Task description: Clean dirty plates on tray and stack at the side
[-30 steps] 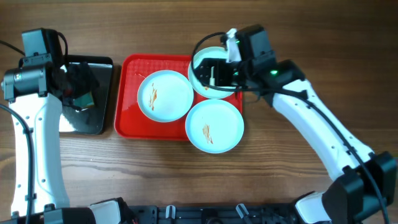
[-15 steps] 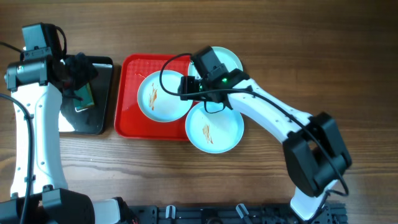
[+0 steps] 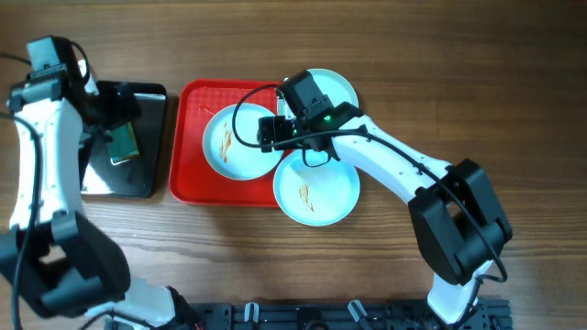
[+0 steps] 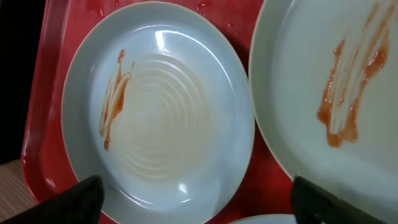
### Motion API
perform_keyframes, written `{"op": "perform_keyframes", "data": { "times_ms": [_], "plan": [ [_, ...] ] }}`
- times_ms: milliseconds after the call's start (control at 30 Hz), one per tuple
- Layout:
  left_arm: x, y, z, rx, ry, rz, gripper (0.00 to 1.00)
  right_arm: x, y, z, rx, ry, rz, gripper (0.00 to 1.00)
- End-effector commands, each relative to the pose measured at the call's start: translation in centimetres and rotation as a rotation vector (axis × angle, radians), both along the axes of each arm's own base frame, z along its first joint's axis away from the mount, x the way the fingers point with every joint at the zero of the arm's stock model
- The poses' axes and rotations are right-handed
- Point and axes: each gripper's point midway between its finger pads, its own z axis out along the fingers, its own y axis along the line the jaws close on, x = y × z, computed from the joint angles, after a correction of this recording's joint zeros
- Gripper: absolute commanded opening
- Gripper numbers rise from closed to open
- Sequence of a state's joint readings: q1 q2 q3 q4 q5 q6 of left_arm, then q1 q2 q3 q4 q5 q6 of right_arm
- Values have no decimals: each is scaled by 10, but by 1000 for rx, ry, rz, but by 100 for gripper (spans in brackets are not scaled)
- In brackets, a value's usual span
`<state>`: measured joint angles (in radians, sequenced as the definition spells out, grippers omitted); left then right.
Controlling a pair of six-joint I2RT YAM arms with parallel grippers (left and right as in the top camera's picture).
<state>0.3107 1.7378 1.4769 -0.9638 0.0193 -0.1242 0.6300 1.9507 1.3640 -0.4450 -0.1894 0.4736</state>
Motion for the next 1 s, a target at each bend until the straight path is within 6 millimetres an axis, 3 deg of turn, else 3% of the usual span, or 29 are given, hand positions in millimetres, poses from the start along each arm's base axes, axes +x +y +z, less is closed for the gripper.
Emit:
{"op": "perform_keyframes", "data": {
  "times_ms": [0,133,233,367,600,733,867,967],
  "plan": [
    [15,5,-21,3,20,-41,96,5,5,3,-6,-33,23,99],
    [23,36,-45,159,74,-34,92,4,6,3,-4,-30,25,99],
    [28,37,-70,156,111,-83,92,3,7,3,-5,-32,30,99],
    [27,23,-102,64,159,-107,93,3,7,3,-5,-33,30,99],
    [23,45,-128,45,181,-41,84,2,7,3,-6,-30,30,98],
    [25,34,-137,-19,174,-61,74,3,7,3,-6,-31,30,96],
    [30,28,-138,-13,165,-82,72,3,7,3,-6,-32,31,96],
    [31,26,-138,-11,163,-86,61,2,7,3,-6,-30,30,95]
  ]
}}
